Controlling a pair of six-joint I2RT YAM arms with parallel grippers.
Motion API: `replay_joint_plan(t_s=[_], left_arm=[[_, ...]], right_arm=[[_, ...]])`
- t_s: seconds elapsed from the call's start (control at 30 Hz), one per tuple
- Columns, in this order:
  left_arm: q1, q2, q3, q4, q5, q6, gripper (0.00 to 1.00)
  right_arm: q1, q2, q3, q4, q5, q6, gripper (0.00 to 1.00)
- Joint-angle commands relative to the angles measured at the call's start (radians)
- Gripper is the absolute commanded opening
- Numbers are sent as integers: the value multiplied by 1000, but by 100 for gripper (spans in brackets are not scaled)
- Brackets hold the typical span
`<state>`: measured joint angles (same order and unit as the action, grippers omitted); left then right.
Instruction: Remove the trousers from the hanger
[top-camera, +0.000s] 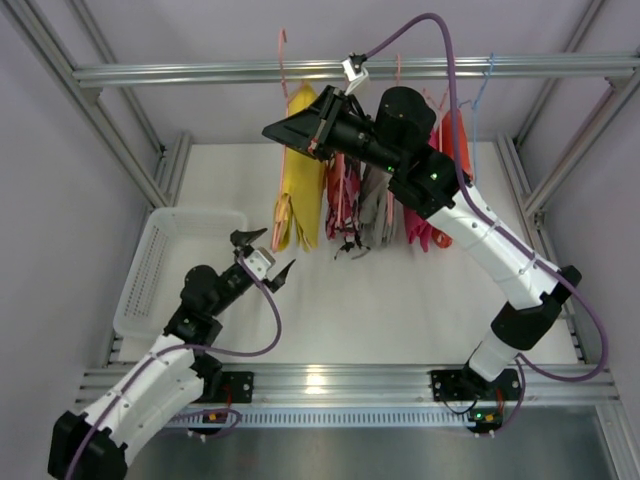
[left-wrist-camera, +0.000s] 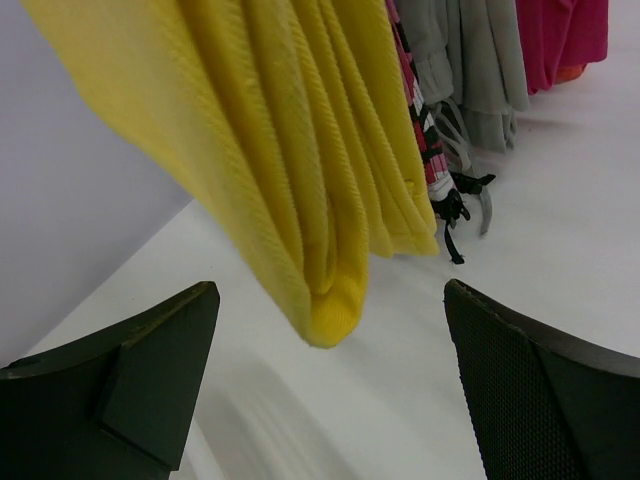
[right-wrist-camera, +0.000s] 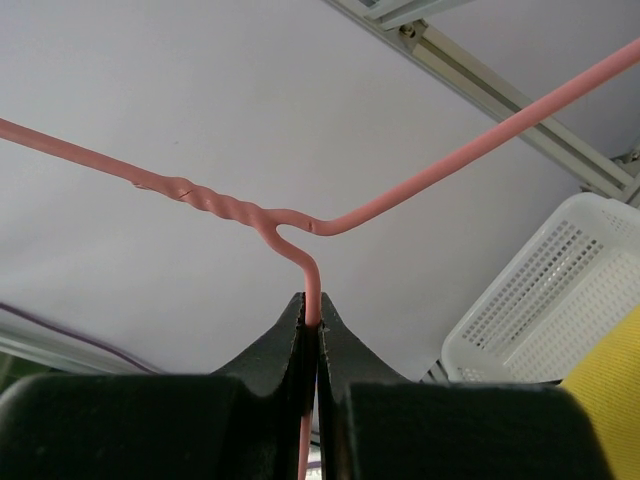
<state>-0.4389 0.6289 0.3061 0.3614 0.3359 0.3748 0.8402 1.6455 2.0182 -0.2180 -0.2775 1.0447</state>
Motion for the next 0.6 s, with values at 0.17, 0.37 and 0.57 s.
replay_joint_plan(t_s=[0.17, 0.37, 0.57], left_arm=[[-129, 181, 85, 281, -340, 20, 99], [-129, 121, 90, 236, -359, 9, 99], [-129, 65, 108, 203, -368, -8, 99]], right_arm=[[-9, -58, 60, 178, 3, -40, 0], [-12, -78, 28, 178, -2, -52, 0], [-12, -79, 5, 190, -9, -41, 0]])
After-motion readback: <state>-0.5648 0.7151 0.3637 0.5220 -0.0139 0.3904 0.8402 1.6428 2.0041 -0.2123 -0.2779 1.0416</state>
